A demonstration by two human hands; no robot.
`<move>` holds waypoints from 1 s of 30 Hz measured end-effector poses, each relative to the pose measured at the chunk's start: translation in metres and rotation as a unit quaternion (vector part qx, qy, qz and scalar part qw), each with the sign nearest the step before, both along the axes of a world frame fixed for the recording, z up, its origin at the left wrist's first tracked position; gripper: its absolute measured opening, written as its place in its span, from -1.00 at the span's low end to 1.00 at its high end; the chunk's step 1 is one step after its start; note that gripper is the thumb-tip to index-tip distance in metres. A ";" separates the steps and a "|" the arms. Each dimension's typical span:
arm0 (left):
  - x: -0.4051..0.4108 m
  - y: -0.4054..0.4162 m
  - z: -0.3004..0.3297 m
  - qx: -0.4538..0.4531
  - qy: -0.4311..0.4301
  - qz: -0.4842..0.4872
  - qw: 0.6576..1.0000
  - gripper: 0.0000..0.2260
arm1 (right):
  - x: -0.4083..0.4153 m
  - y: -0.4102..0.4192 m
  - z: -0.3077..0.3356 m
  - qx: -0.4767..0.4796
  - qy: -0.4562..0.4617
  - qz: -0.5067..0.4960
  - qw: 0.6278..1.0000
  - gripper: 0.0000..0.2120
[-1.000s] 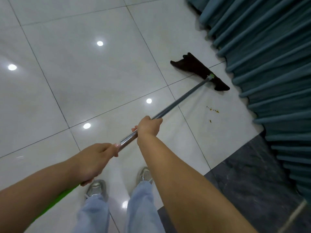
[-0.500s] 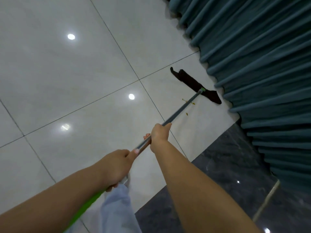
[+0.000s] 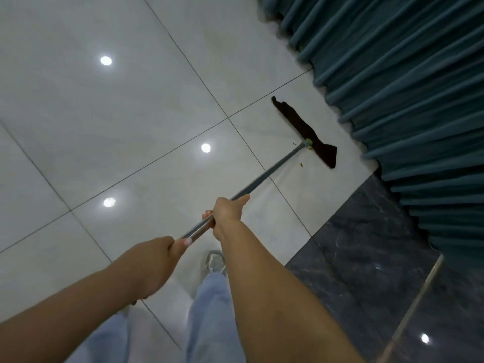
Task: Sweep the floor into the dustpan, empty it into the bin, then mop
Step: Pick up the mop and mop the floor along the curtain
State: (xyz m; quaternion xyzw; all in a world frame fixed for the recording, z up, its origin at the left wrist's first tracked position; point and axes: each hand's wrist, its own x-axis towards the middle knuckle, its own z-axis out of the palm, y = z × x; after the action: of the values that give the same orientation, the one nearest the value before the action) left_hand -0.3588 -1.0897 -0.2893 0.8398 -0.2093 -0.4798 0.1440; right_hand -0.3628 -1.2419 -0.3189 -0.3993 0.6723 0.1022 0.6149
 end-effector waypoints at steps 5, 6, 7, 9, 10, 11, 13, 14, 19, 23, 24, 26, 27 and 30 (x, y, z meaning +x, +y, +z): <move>0.011 0.060 0.011 0.017 0.016 0.002 1.000 -0.49 | 0.005 0.057 0.006 0.026 -0.017 -0.008 0.999 -0.29; 0.011 0.064 0.013 0.018 0.013 0.002 1.000 -0.49 | 0.005 0.061 0.007 0.028 -0.020 -0.008 0.999 -0.29; 0.012 0.065 0.014 0.017 0.010 0.001 1.000 -0.49 | 0.005 0.062 0.008 0.028 -0.023 -0.008 0.999 -0.29; 0.011 0.061 0.013 0.017 0.009 -0.001 1.000 -0.49 | 0.005 0.057 0.008 0.028 -0.024 -0.006 0.999 -0.29; 0.009 0.056 0.012 0.018 0.007 -0.006 1.000 -0.49 | 0.004 0.051 0.008 0.027 -0.022 -0.004 0.999 -0.29; 0.007 0.049 0.010 0.015 0.002 -0.011 1.000 -0.50 | 0.003 0.043 0.007 0.026 -0.021 -0.004 0.999 -0.29; 0.001 0.031 0.007 0.010 -0.002 -0.025 1.000 -0.54 | 0.000 0.025 0.004 0.024 -0.018 -0.002 1.000 -0.30; -0.003 0.020 0.007 0.010 -0.003 -0.036 0.999 -0.57 | -0.002 0.014 0.002 0.022 -0.018 -0.002 1.000 -0.29; -0.026 -0.048 0.003 -0.001 0.012 -0.029 1.000 -0.60 | -0.019 -0.053 -0.014 0.020 -0.025 0.004 0.999 -0.25; -0.028 -0.096 -0.005 0.005 -0.001 0.006 1.000 -0.63 | -0.024 -0.109 -0.020 0.060 -0.046 -0.011 0.997 -0.35; -0.027 -0.104 -0.006 0.002 -0.008 0.003 1.000 -0.63 | -0.022 -0.120 -0.020 0.062 -0.042 -0.010 0.997 -0.39; -0.027 -0.122 -0.009 -0.004 -0.011 -0.004 1.000 -0.64 | -0.016 -0.140 -0.020 0.048 -0.022 -0.002 0.999 -0.45; -0.029 -0.131 -0.009 -0.004 -0.010 -0.003 1.000 -0.64 | -0.014 -0.149 -0.020 0.034 -0.009 0.000 0.999 -0.48; -0.037 -0.150 -0.009 0.008 0.002 0.028 1.000 -0.64 | -0.013 -0.167 -0.020 0.022 0.048 0.007 0.999 -0.73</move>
State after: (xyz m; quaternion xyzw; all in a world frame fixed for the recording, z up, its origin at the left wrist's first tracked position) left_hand -0.3956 -1.2400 -0.2978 0.8458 -0.1812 -0.4786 0.1511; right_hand -0.3757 -1.4084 -0.3393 -0.3850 0.6957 0.1408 0.5899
